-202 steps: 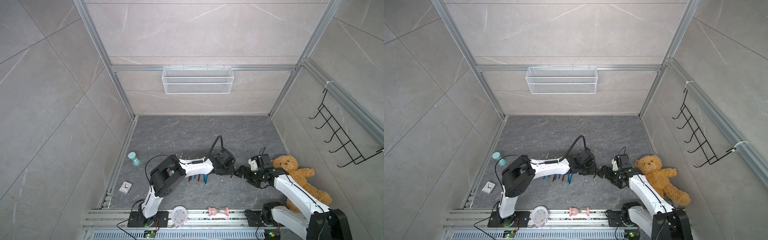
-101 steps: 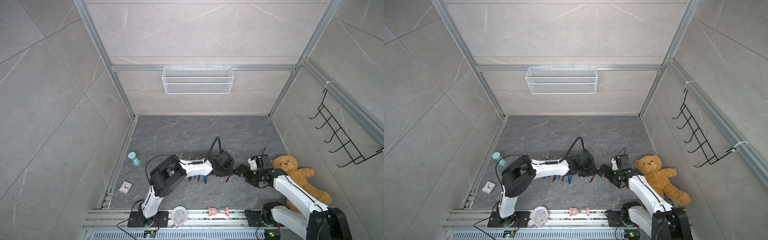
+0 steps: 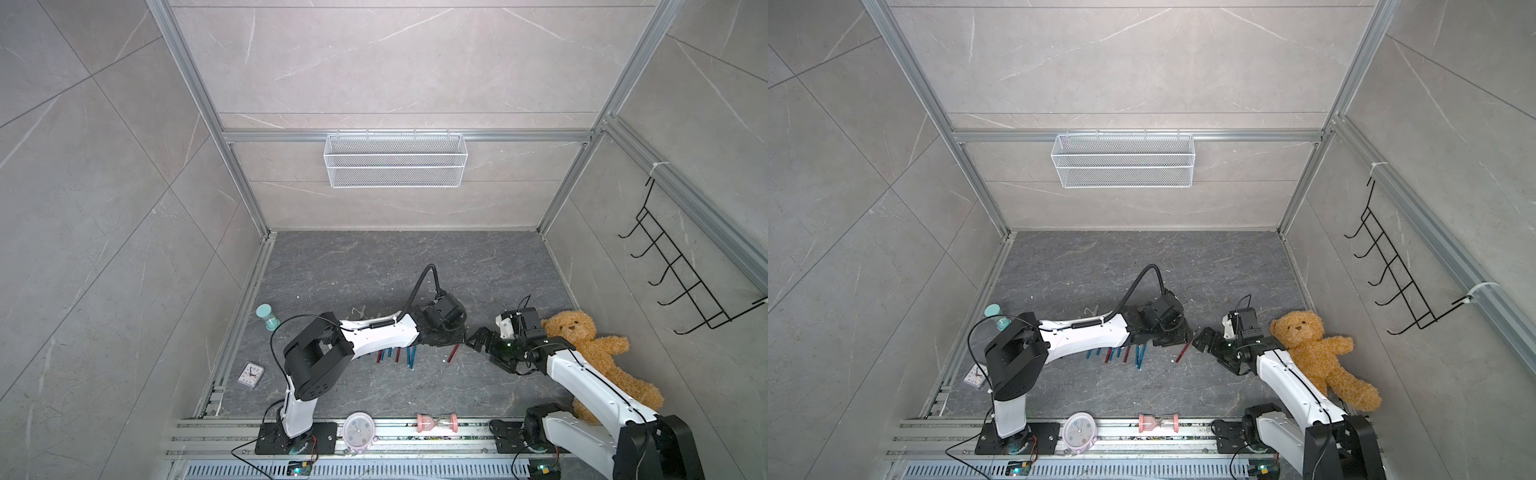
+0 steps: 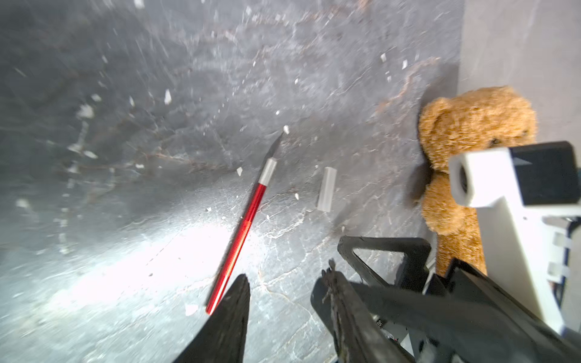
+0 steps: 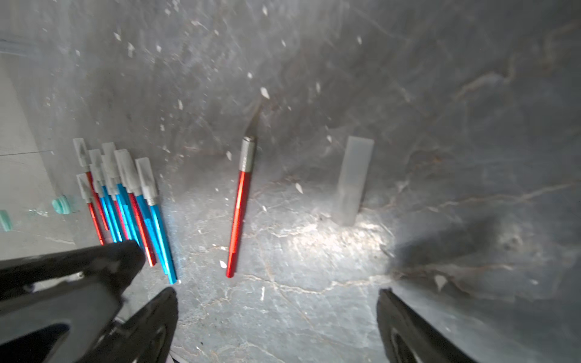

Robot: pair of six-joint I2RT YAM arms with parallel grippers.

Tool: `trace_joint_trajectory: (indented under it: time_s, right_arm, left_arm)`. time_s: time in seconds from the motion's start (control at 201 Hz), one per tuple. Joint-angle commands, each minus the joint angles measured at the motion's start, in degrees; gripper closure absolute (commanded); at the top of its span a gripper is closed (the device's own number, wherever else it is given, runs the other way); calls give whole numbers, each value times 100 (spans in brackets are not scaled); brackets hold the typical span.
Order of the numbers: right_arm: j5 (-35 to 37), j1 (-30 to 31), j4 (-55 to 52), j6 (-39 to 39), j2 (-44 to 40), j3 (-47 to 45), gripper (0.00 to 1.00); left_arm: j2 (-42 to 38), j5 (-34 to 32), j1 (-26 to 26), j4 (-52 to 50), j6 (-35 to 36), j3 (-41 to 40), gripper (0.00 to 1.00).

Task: Remove protective caps from carving knives
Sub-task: Place the carving knife at the center of the board, then pick up the carving knife from the center of the board.

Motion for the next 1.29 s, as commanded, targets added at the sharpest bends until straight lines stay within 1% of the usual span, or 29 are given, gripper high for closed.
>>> trace_joint_trajectory:
  time_s: [0.0,0.189,0.199,0.214,0.234,0.304,0.378,0.552,0.662,0.811,0.876,1.09,1.289]
  right_arm:
    - [173,31,-408,-237,-125,406,2]
    - [225,28,-699,-690,7,881,0]
    - [228,33,-703,-701,11,895,0]
    - [245,29,-726,-722,29,936,0]
    - [267,30,-749,-774,59,990,0]
    - [315,34,-763,-881,152,1154,0]
    - [337,34,-737,-935,261,1278,0]
    - [232,38,-489,-895,507,1356,1]
    - [222,30,-435,-888,554,1396,1]
    - [229,24,-426,-920,568,1401,2]
    - [239,29,-419,-922,585,1392,2]
    - [239,22,-341,-927,606,1317,3]
    - [231,6,-303,-941,632,1269,3]
  left_arm:
    - [-430,-368,108,-830,416,172,55]
    - [-831,-697,324,-1567,678,-136,51]
    - [-849,-729,342,-1605,685,-150,49]
    - [-878,-765,359,-1680,697,-171,42]
    - [-915,-820,382,-1749,726,-196,39]
    - [-965,-934,440,-1992,869,-224,36]
    - [-858,-1002,454,-2255,1004,-128,30]
    - [-348,-972,450,-2579,1124,207,30]
    - [-67,-1057,445,-2742,1196,413,35]
    - [269,-1230,450,-3053,1303,678,48]
    - [398,-1274,446,-3167,1370,770,52]
    - [644,-1325,471,-3282,1505,825,60]
    - [791,-1221,490,-3235,1563,801,67]
